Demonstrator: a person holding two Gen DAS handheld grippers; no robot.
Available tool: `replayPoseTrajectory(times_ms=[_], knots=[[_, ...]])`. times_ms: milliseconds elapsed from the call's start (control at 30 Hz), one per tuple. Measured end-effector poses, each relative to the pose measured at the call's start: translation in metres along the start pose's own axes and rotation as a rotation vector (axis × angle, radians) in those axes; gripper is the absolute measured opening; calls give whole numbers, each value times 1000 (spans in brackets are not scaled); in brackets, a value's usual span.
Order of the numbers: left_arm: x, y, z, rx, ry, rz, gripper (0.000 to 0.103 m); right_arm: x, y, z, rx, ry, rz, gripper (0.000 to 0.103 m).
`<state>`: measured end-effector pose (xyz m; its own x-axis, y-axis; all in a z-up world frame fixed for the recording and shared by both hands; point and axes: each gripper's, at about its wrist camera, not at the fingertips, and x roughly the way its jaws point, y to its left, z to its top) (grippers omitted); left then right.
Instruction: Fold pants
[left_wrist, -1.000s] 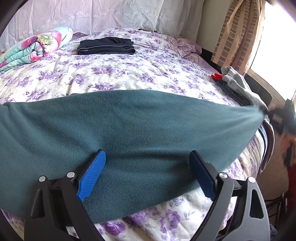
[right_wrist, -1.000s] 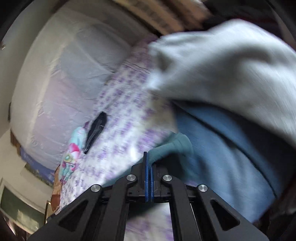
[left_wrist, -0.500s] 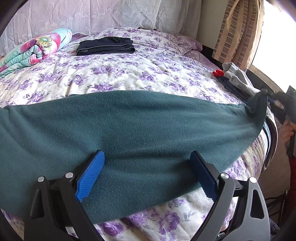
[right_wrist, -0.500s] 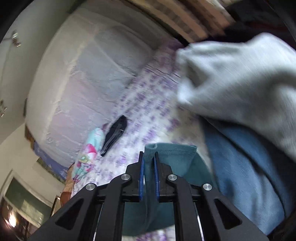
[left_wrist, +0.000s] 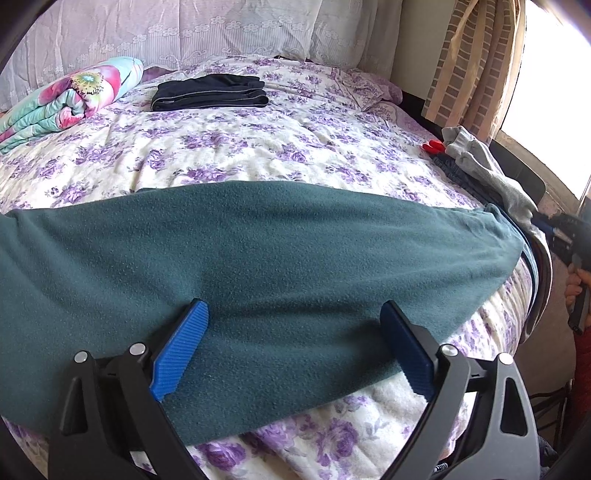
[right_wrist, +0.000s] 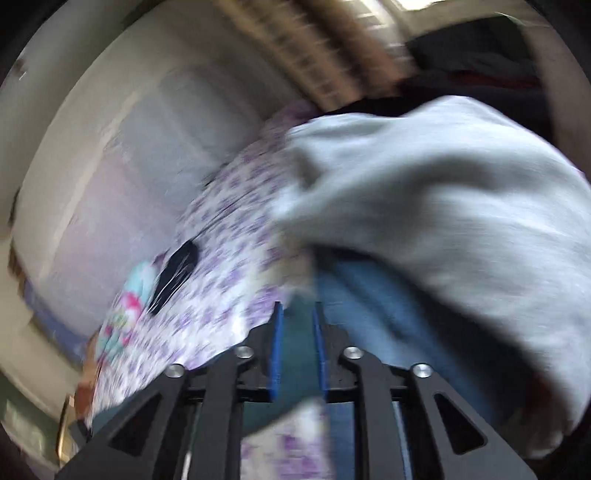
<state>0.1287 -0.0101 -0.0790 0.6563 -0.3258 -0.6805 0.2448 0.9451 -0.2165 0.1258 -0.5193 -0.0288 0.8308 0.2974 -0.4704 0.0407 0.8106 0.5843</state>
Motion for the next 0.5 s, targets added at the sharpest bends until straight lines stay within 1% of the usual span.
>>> replayPoseTrajectory(times_ms=[33, 67, 100, 133, 167, 200, 233, 267, 300, 333, 367, 400, 433, 467, 500], knots=[[0, 0, 0, -2, 0, 0, 92, 10, 13, -1, -33, 21, 22, 61], [-1, 1, 0, -8, -3, -2, 92, 27, 31, -4, -73, 52, 43, 68], [-4, 2, 0, -24, -9, -6, 92, 46, 44, -8, -108, 88, 55, 71], [-8, 6, 0, -46, -13, -11, 92, 68, 49, -11, -128, 137, 48, 71], [-13, 11, 0, -62, -12, -8, 92, 83, 48, -14, -131, 184, 23, 71], [-17, 15, 1, -74, -13, 3, 92, 101, 39, -18, -128, 227, -37, 67], [-25, 24, 2, -94, -19, 35, 92, 106, 27, -19, -127, 205, -76, 42], [-34, 37, 3, -124, -29, 97, 92, 101, 24, -19, -130, 169, -123, 32], [-43, 52, 3, -162, -38, 158, 92, 94, 23, -16, -117, 144, -167, 30], [-51, 68, 3, -210, -47, 205, 92, 87, 29, -14, -105, 116, -158, 40], [-59, 92, 2, -284, -55, 231, 92, 84, 40, -13, -120, 98, -126, 45], [-64, 109, 0, -338, -56, 221, 92, 84, 63, -13, -175, 95, -64, 50], [-69, 127, -4, -396, -59, 158, 91, 90, 94, -16, -251, 115, -3, 54], [-71, 135, -6, -418, -63, 109, 91, 96, 121, -21, -315, 142, 44, 56], [-73, 137, -9, -426, -74, 84, 91, 106, 151, -28, -376, 183, 111, 60]])
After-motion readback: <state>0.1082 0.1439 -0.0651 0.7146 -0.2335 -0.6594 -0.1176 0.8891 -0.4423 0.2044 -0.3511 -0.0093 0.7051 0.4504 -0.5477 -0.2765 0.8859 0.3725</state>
